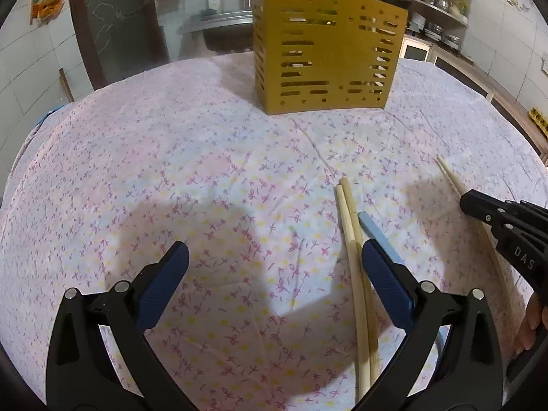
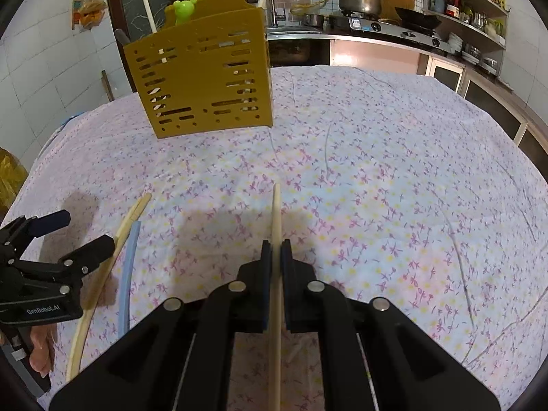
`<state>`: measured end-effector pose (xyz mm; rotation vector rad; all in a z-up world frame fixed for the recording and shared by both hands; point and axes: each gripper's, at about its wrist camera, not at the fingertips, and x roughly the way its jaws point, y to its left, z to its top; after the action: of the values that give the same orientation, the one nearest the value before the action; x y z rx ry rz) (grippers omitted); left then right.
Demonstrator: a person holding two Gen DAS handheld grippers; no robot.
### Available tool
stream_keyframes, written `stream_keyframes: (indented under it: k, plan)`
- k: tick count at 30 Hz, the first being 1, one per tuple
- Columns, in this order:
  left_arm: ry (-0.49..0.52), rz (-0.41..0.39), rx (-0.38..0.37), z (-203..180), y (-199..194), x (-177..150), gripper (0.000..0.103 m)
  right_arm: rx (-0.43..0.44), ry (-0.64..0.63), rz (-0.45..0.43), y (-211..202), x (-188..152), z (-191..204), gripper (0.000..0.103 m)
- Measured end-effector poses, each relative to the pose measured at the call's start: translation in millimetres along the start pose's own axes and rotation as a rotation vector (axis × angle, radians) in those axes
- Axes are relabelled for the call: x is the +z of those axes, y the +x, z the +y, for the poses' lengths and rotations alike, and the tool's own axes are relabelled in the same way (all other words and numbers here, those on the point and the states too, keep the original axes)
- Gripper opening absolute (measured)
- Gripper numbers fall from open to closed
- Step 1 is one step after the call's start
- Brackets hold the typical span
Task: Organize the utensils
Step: 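Grasp another chopstick with left tool while right tool holds its chopstick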
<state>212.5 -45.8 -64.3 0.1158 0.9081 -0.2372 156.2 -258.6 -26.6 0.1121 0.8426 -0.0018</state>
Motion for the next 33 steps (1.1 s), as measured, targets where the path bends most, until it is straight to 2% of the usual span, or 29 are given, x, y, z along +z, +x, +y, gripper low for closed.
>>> stream_keyframes:
  k: [7, 9, 15, 18, 20, 23, 25, 26, 28, 30, 32, 33]
  plan:
    - [-0.013, 0.006, 0.007, 5, 1, -3, 0.098, 0.008, 0.02, -0.002, 0, -2, -4, 0.006]
    - [0.008, 0.027, 0.007, 1, 4, -4, 0.098, 0.006, 0.025, -0.002, 0, -3, -5, 0.006]
    - [0.045, 0.026, 0.027, -7, 6, -4, 0.098, -0.005, 0.016, 0.007, 2, -3, -3, 0.006]
    - [0.023, 0.036, 0.017, -8, 9, 0, 0.097, -0.011, 0.012, 0.017, 4, 0, -2, 0.007]
    - [0.004, 0.04, 0.012, -8, 11, 2, 0.093, -0.013, 0.008, 0.03, 6, 4, -1, 0.007]
    - [-0.007, 0.044, 0.001, -13, 10, 6, 0.08, -0.016, 0.004, 0.05, 10, 10, -1, 0.008]
    - [-0.004, 0.049, -0.012, -19, 8, 9, 0.064, -0.017, -0.003, 0.058, 12, 13, -1, 0.008]
    - [0.0, 0.052, -0.017, -22, 8, 10, 0.06, -0.015, -0.005, 0.061, 14, 15, -1, 0.008]
    - [0.012, 0.056, -0.024, -28, 9, 13, 0.046, -0.009, 0.001, 0.067, 15, 17, -3, 0.008]
    - [0.016, 0.061, -0.023, -31, 11, 15, 0.041, 0.004, 0.007, 0.071, 17, 19, -5, 0.008]
    - [0.007, 0.067, -0.024, -31, 13, 19, 0.031, 0.022, 0.024, 0.064, 19, 19, -9, 0.008]
    - [0.003, 0.069, -0.026, -31, 13, 20, 0.023, 0.031, 0.038, 0.062, 18, 19, -11, 0.008]
